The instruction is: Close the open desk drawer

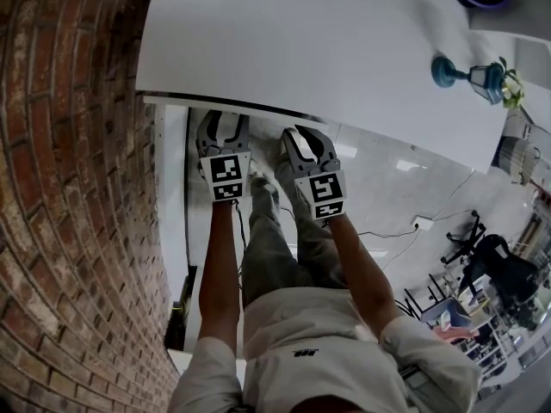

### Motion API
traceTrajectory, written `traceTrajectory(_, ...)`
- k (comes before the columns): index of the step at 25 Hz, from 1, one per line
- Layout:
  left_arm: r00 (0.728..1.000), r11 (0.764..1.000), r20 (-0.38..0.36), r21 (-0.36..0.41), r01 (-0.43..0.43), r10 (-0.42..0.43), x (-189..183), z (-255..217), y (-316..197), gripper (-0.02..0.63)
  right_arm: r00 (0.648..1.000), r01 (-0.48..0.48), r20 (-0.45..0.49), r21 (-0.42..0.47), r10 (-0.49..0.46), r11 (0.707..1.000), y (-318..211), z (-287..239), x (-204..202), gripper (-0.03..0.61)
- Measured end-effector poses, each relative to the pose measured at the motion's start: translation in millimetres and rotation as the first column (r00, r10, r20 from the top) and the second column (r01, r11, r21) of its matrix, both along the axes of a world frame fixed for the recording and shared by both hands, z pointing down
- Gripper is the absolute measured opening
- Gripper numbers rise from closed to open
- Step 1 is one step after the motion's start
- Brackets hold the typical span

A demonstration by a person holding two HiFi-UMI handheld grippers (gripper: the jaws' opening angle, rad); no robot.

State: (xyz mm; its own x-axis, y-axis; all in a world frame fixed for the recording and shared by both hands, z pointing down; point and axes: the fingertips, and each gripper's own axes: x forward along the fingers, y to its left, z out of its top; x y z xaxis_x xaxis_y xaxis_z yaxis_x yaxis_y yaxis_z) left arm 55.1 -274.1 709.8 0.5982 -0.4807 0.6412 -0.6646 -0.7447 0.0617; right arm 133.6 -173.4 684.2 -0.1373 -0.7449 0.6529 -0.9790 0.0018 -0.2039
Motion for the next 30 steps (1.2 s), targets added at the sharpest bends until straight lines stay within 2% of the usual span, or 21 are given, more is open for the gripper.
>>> traceTrajectory(12,1.000,1.000,0.001,0.002,0.003,-0.003,7.1,0.0,-6.9,0.213,1.000,-0.007,-0.006,0.006,0.007,1.000,-5.0,2.3,8.4,0.094)
traceTrajectory(30,1.000,1.000,-0.012,0.015,-0.017,0.017,15.5,0.0,-17.8,0.213,0.997,-0.071,-0.029,0.022,0.071,0.997,-17.0,4.4,20.4,0.094)
